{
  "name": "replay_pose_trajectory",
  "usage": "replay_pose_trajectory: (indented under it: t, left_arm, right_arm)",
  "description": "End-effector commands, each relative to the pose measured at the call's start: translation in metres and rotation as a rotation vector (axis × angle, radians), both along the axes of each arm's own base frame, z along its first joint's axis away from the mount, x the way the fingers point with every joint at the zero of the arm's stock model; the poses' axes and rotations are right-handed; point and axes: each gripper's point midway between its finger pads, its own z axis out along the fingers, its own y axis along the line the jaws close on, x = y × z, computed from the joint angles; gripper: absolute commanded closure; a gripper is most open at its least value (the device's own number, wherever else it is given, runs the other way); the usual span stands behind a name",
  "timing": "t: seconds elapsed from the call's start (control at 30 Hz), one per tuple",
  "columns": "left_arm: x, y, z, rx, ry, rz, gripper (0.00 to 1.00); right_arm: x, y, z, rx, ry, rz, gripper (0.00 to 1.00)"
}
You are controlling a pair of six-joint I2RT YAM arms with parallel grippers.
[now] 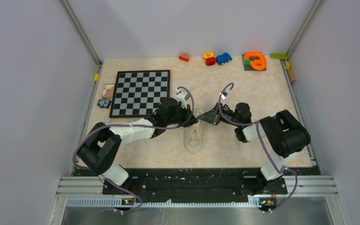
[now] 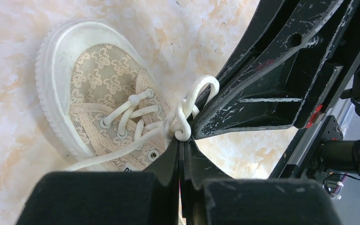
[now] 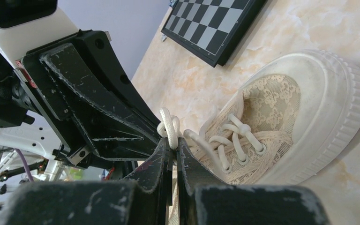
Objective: Tie the shoes
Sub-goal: Cross the shoelace with the shoelace.
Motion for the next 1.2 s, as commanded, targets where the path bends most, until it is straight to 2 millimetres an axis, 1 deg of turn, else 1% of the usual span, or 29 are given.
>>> replay_pose_trajectory:
  t: [0.0, 0.2, 0.3, 0.5, 0.8, 1.03, 1.17]
  left_arm:
    - [0.004, -0.005, -0.001, -0.036, -0.018, -0.003, 1.00]
    - [-0.003, -0.005, -0.001, -0.057, -0.004, -0.008, 1.00]
    - [0.000, -0.002, -0.004, -0.047, -0.014, 0.009, 1.00]
    - [0.004, -0.006, -0.007, -0.060, -0.029, 0.008, 1.00]
    - [0.015, 0.002, -0.009, -0.022, -0.109, 0.062, 1.00]
    - [0.017, -0.002, -0.002, -0.025, -0.211, 0.066, 1.00]
    - [0.013, -0.009, 0.004, -0.076, -0.210, 0.044, 1.00]
  right_arm:
    - [0.000, -0.002, 0.027, 0.037, -0.101, -0.007, 1.00]
    - [0.001, 0.000, 0.026, 0.015, -0.104, -0.018, 1.00]
    - [-0.001, 0.002, 0.028, 0.013, -0.105, -0.018, 1.00]
    - [0.001, 0.002, 0.026, -0.014, -0.103, -0.037, 1.00]
    - [0.003, 0.003, 0.025, -0.020, -0.063, -0.058, 1.00]
    - [0.004, 0.004, 0.027, -0.040, -0.040, -0.075, 1.00]
    - [0.004, 0.005, 0.031, -0.035, -0.034, -0.080, 1.00]
